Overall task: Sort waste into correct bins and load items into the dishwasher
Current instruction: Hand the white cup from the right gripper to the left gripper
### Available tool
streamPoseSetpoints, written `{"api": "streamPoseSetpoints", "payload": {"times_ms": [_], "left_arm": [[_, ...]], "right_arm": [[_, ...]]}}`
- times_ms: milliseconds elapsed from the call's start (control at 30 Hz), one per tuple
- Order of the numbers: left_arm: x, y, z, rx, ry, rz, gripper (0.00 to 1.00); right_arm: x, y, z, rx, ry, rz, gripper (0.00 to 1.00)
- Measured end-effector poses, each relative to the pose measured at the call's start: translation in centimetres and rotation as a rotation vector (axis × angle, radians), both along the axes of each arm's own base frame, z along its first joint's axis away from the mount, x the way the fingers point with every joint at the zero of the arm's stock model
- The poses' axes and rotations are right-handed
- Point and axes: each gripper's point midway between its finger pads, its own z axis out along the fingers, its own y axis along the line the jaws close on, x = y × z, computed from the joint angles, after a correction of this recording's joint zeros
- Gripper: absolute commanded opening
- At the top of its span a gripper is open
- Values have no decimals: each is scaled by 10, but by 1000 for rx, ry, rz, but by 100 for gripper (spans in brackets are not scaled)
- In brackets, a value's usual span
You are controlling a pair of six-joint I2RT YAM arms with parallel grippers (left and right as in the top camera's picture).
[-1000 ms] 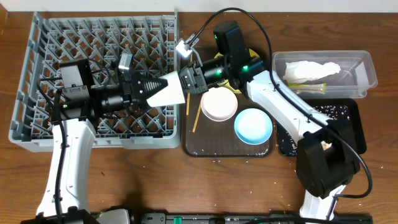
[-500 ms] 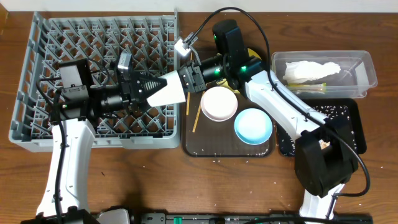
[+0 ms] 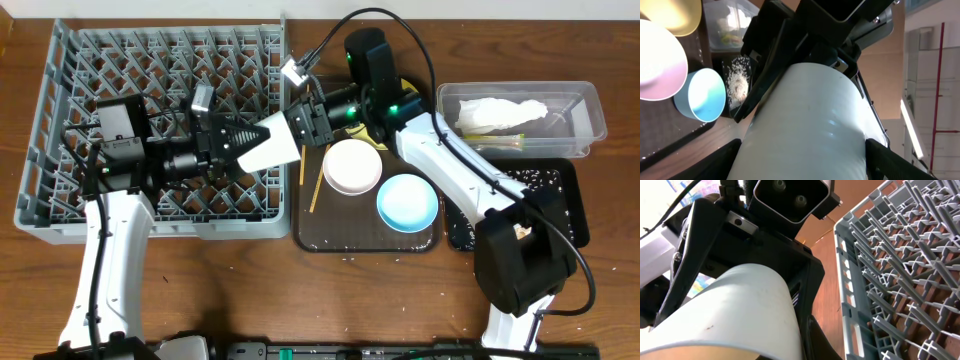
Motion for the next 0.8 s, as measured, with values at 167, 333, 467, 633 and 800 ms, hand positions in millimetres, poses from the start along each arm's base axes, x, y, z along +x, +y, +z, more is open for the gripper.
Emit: {"api": "streamPoseSetpoints", "payload": {"times_ms": [167,333,467,633,800], "left_arm": [[-2,-4,1,-3,-1,-17,75],[-3,-5,2,-10,-3,-25,79],[-8,-13,3,-18,3,-56,85],[-9,-15,3,-19,6,-63,85],[-9,-15,3,-19,5,-62,85]], "right_arm": [[0,-2,2,12,-8,9,4],[0,-1,4,19,-14,10,2],[9,1,5,17,-31,-30,1],[16,-2,8,25,-33,-50,1],[23,-12,9,29,-21,-56,1]]}}
